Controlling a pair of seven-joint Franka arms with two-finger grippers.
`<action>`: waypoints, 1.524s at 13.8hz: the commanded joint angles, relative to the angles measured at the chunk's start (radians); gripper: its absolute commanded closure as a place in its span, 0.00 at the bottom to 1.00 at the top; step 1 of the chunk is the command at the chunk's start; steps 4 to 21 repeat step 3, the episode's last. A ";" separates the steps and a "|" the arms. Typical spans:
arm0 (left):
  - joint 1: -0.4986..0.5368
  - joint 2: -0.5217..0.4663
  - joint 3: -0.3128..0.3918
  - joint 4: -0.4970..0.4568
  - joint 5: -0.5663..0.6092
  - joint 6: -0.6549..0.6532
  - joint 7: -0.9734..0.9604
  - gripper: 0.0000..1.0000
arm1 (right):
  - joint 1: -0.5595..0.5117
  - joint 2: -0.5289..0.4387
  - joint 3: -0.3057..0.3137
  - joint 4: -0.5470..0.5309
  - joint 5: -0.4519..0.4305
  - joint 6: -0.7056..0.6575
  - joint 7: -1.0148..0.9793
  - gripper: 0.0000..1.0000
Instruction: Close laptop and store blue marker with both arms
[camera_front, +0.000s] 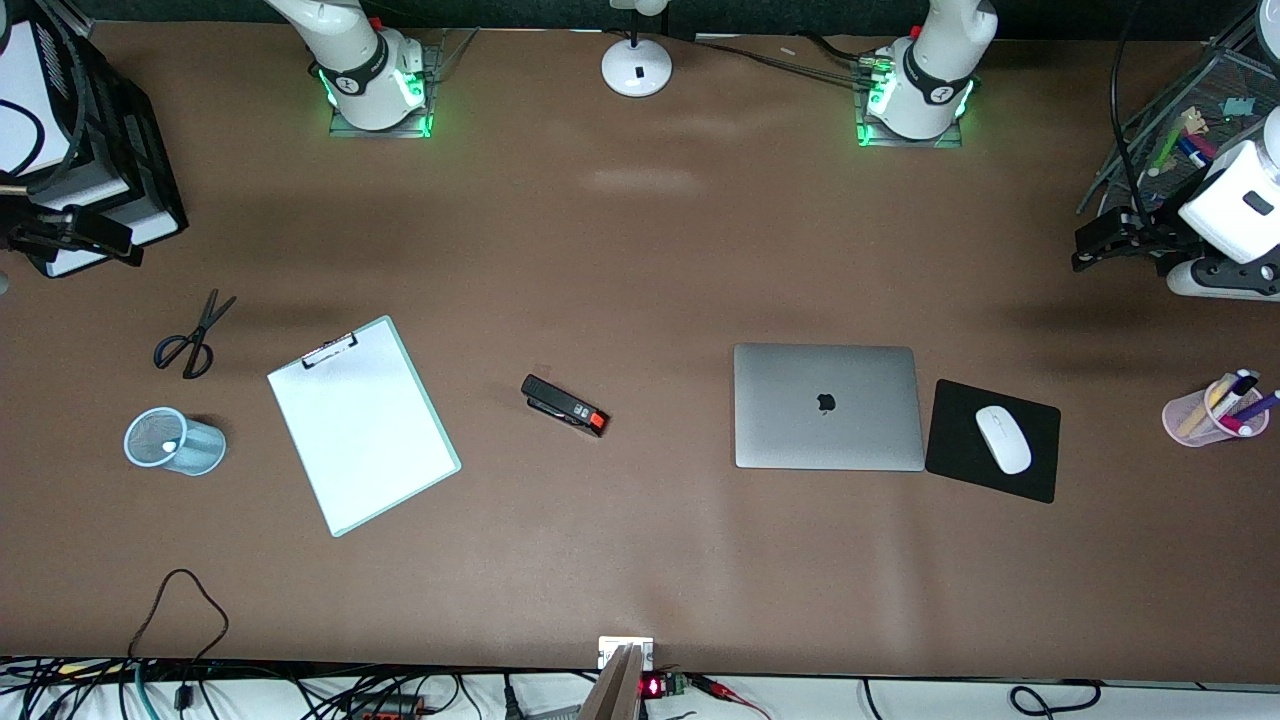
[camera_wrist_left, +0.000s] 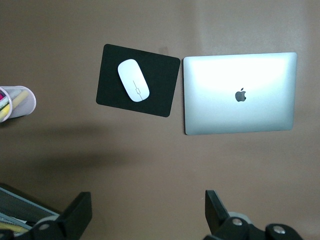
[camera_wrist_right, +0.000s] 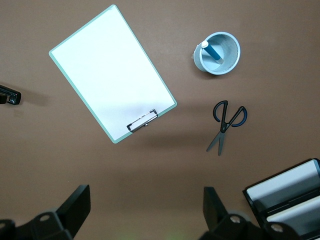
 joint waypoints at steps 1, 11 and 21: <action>0.002 -0.004 0.004 0.009 -0.010 -0.018 0.025 0.00 | -0.002 -0.034 0.008 -0.022 -0.005 0.009 0.007 0.00; 0.002 -0.004 0.004 0.009 -0.010 -0.016 0.025 0.00 | 0.001 -0.034 0.011 -0.021 -0.003 0.008 0.008 0.00; 0.002 -0.004 0.004 0.009 -0.010 -0.016 0.025 0.00 | 0.001 -0.034 0.011 -0.021 -0.003 0.008 0.008 0.00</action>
